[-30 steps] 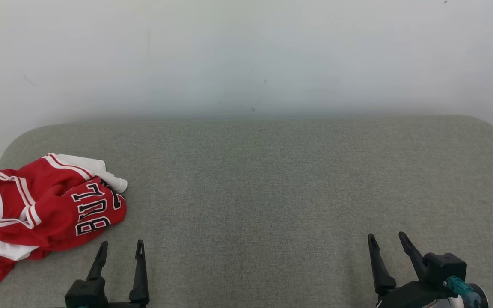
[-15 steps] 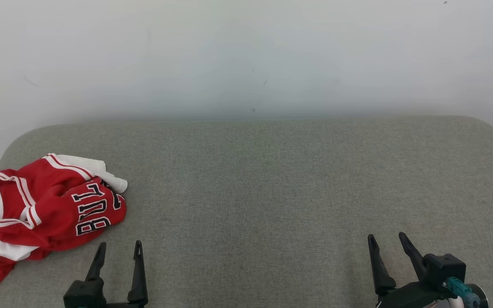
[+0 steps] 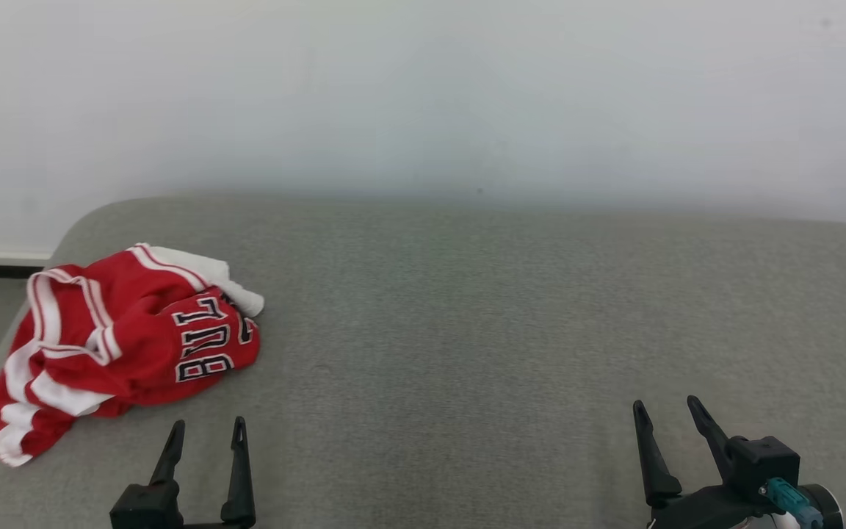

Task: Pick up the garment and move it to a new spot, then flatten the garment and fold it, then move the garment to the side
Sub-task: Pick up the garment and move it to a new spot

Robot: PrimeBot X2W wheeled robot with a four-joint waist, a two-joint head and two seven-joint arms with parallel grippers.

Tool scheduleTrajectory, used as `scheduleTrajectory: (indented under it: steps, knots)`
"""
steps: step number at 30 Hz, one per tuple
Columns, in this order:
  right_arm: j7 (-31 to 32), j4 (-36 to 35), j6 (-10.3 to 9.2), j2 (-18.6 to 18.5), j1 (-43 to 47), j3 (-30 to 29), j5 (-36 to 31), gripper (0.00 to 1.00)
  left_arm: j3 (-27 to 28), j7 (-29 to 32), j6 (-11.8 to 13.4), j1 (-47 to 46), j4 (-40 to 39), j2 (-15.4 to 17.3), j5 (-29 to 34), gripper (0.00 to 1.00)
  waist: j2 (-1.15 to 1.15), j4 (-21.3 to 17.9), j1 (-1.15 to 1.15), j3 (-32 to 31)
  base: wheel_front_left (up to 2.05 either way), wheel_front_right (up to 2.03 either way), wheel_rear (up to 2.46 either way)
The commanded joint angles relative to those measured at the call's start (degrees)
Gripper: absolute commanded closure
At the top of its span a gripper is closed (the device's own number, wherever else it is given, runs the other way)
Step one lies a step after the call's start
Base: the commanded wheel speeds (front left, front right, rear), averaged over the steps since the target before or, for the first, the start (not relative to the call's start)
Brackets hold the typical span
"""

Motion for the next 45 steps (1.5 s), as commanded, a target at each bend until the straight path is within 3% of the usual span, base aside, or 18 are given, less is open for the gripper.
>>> scheduleTrajectory:
  steps: [1, 19, 29, 38, 43, 45]
  knots:
    - [-0.1, -0.2, -0.12, -0.1, 0.4, 0.3, 0.4, 0.0, 0.5, -0.2, 0.2, 0.8, 0.1, 0.2, 0.2, 0.0, 0.0, 3.6, 0.0, -0.4, 0.0, 0.0, 0.0]
    - [-1.8, 1.5, -0.12, -0.1, 0.8, 1.9, 3.2, 0.0, 3.2, -0.1, 0.9, 3.3, -1.1, 2.3, 0.8, 0.0, 0.0, 20.7, 0.0, -1.4, 0.0, 0.0, 0.0]
    - [-1.5, 3.1, -0.12, -0.1, -3.8, 5.7, 2.7, 0.0, 6.7, -0.1, 3.4, 5.8, -5.8, 1.9, -0.4, 0.0, 0.0, 23.1, 0.0, 1.7, 0.0, 0.0, 0.0]
    - [-2.6, 5.6, -0.12, -0.1, -5.9, 7.4, 3.8, 0.0, 8.1, -0.1, 4.0, 7.2, -7.7, 1.6, -0.8, 0.0, 0.0, 23.4, 0.0, 2.2, 0.0, 0.0, 0.0]
    - [-3.1, 6.2, -0.12, -0.1, -5.3, 6.9, 3.9, 0.0, 8.3, 1.5, 1.1, 3.5, -5.3, 1.3, -5.0, 0.0, 0.0, 23.3, 0.0, 2.1, 0.0, 0.0, 0.0]
    - [-3.0, 6.0, -0.12, -0.1, -4.7, 6.0, 3.3, 0.0, 8.7, 8.3, -1.7, -1.9, -2.3, 1.3, -10.3, 0.0, 0.0, 23.1, 0.0, 2.5, 0.0, 0.0, 0.0]
